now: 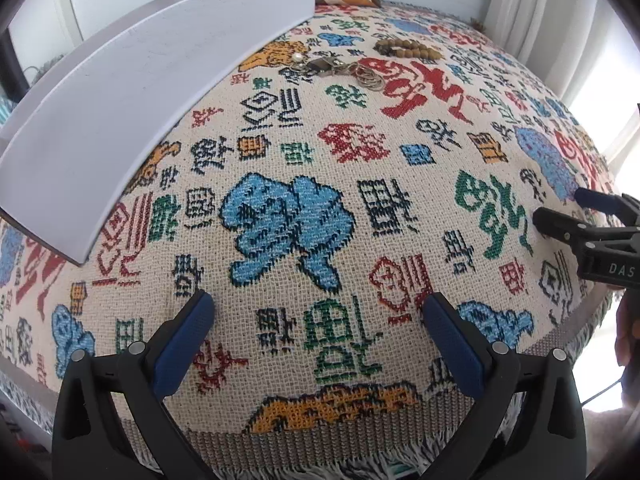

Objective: Organize jewelry
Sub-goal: 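Grasp the silver charm cluster with the left tool while the right grasps the wooden bead bracelet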

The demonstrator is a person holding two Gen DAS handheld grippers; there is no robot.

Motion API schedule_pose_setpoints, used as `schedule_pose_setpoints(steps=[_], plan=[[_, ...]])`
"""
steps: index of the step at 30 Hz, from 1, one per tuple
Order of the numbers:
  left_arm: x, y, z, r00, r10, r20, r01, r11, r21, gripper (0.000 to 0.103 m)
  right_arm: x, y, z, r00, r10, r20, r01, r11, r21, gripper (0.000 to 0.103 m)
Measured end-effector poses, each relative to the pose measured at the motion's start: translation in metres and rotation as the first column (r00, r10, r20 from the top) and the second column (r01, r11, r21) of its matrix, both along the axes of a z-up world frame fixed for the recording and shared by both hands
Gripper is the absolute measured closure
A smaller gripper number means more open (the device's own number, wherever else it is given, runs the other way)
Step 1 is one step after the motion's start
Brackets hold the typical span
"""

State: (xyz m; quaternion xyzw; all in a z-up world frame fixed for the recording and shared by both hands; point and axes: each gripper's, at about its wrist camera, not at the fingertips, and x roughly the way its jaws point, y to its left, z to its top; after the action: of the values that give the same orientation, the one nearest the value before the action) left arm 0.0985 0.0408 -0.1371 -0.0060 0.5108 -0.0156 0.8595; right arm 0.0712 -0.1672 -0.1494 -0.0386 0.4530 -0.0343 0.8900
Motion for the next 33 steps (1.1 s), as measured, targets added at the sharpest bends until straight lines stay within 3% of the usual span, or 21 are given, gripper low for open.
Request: schedule_pose_setpoints(steps=[7, 11, 17, 20, 26, 29, 31, 33], plan=[[0.007, 0.002, 0.003, 0.998, -0.003, -0.064, 0.002, 1.000, -0.016, 0.001, 0.003, -0.001, 0.001, 0.998, 0.034, -0.045, -0.034, 0.999, 0.003, 0.001], [0.014, 0.009, 0.022, 0.998, 0.022, -0.061, -0.027, 0.996, -0.082, 0.001, 0.003, -0.003, 0.004, 0.996, 0.061, -0.072, -0.060, 0.998, 0.019, 0.001], [0.067, -0.012, 0.064, 0.998, -0.064, -0.016, 0.061, 0.988, -0.143, 0.001, -0.001, -0.014, 0.014, 0.997, 0.063, -0.039, -0.055, 0.983, 0.176, 0.001], [0.113, -0.023, 0.056, 0.996, -0.077, -0.048, 0.072, 0.992, -0.105, 0.001, -0.003, -0.016, 0.026, 0.997, 0.073, -0.003, -0.070, 0.975, 0.209, 0.001], [0.212, -0.039, 0.005, 0.990, 0.025, -0.139, -0.034, 0.998, -0.061, 0.011, -0.018, -0.024, 0.058, 0.992, 0.073, 0.098, -0.096, 0.964, 0.249, 0.001], [0.229, -0.048, 0.002, 0.997, 0.047, -0.068, -0.047, 0.999, 0.009, 0.012, -0.028, -0.033, 0.068, 0.990, 0.061, 0.129, -0.095, 0.959, 0.268, 0.001], [0.233, -0.049, 0.002, 0.998, 0.028, -0.058, -0.028, 1.000, -0.009, 0.023, -0.030, -0.039, 0.071, 0.990, 0.053, 0.133, -0.087, 0.960, 0.265, 0.001], [0.231, -0.048, 0.004, 1.000, -0.008, -0.025, 0.007, 1.000, -0.026, 0.049, -0.032, -0.047, 0.073, 0.991, 0.036, 0.132, -0.070, 0.964, 0.257, 0.001]])
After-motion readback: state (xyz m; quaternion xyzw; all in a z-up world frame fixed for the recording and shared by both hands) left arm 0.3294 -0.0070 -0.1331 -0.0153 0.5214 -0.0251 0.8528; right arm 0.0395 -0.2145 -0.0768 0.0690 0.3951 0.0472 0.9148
